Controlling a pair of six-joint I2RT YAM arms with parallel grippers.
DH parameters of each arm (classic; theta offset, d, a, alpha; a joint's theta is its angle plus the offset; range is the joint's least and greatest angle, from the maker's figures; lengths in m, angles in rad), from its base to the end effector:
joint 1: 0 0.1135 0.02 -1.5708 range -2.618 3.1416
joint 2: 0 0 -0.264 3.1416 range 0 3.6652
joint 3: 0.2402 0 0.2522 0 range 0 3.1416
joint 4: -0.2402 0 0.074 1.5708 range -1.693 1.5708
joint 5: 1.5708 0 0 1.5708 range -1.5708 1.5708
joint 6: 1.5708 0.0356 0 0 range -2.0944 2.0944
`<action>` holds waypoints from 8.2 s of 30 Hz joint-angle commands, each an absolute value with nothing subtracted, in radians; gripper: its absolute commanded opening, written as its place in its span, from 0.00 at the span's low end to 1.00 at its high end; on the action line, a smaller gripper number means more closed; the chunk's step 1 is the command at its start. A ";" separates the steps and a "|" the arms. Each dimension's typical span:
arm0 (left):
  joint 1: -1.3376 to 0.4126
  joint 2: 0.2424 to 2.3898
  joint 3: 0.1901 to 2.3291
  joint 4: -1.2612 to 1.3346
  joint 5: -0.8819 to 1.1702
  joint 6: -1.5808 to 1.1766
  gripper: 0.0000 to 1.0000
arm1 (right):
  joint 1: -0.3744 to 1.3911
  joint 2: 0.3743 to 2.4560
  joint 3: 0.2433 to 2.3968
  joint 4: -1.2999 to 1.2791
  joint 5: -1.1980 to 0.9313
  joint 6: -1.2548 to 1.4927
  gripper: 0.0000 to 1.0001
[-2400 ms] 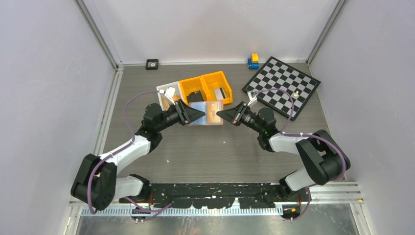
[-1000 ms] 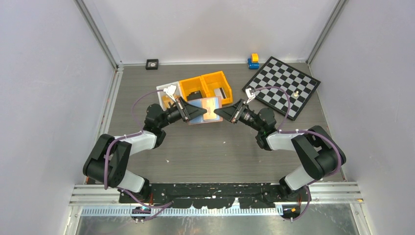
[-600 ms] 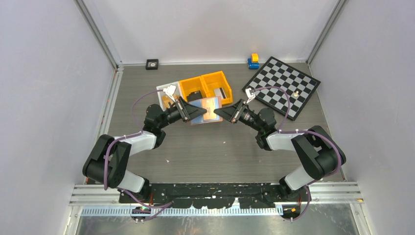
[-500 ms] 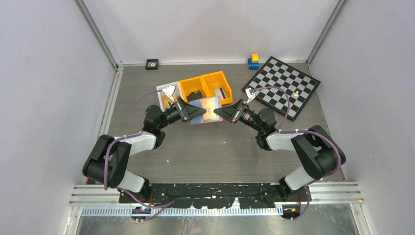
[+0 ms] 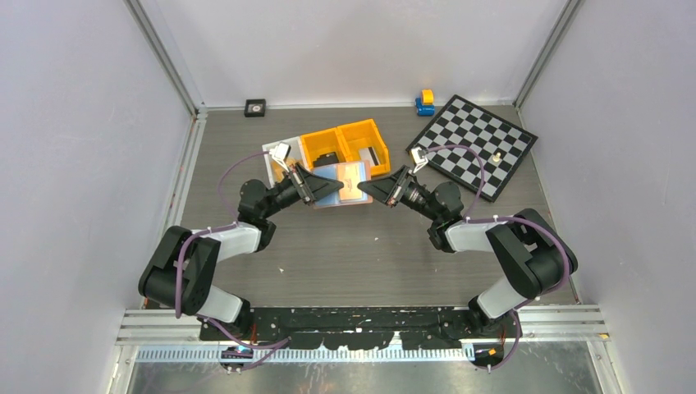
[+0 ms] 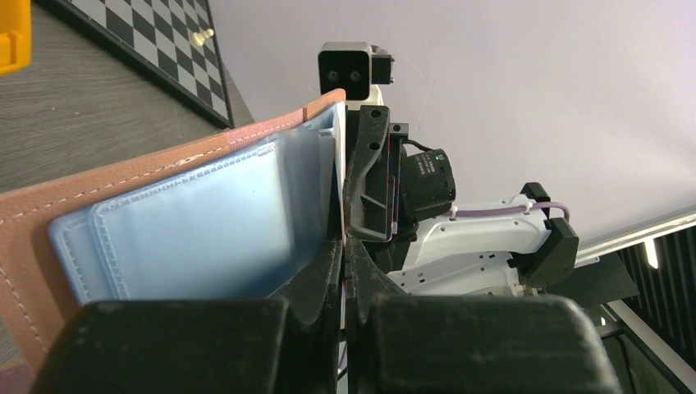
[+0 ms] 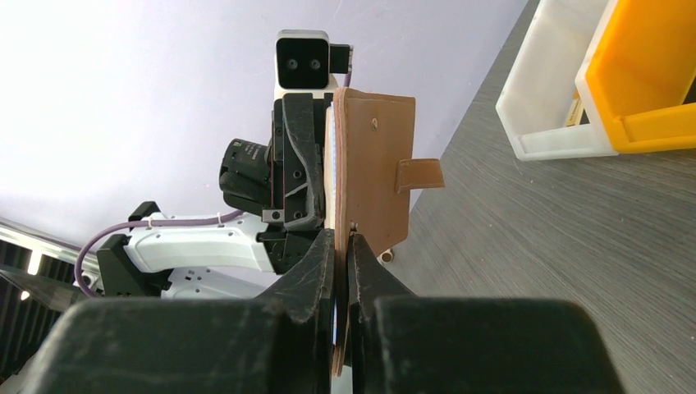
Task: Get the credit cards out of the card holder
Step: Remove the credit card from the card holder, then place the credit card in the storage box, then close the card holder at the center of the board, then reset both arms
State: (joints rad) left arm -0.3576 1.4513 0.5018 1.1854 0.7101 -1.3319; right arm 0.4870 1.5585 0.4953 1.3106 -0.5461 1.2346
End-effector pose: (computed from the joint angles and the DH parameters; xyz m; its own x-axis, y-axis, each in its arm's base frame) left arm 0.2524 -0.1191 0.2350 -0.7830 -0.4939 -0.3781 0.4160 0.0361 -0.9086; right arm 0.2472 0.1518 0.2181 -0.7262 0.5283 -0.4399 -0.4830 0.0632 0.8733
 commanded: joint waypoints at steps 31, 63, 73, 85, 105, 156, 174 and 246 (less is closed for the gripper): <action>-0.310 1.135 0.522 0.529 0.464 -0.984 0.00 | 0.394 1.535 0.445 1.305 -0.481 1.229 0.00; -0.048 1.654 0.910 0.169 0.206 -0.783 0.00 | 0.350 1.383 0.439 0.989 -0.397 1.050 0.00; -0.042 1.669 0.953 0.152 0.266 -0.757 0.12 | 0.350 1.413 0.439 1.035 -0.413 1.077 0.00; -0.223 1.307 0.837 0.093 0.313 -0.727 0.82 | 0.350 1.454 0.465 1.207 -0.529 1.200 0.00; -0.353 1.374 0.603 0.876 0.637 -1.096 0.81 | 0.352 1.464 0.487 1.439 -0.621 1.410 0.00; -0.434 1.367 0.785 0.138 0.276 -0.804 0.69 | 0.573 1.382 0.968 -0.263 -0.007 0.586 0.00; -0.406 1.314 0.765 0.137 0.272 -0.786 0.68 | 0.728 1.692 1.184 -0.476 0.373 0.453 0.16; -0.354 1.100 0.634 0.222 0.151 -0.686 0.75 | 0.656 1.551 1.022 -0.258 0.318 0.495 0.14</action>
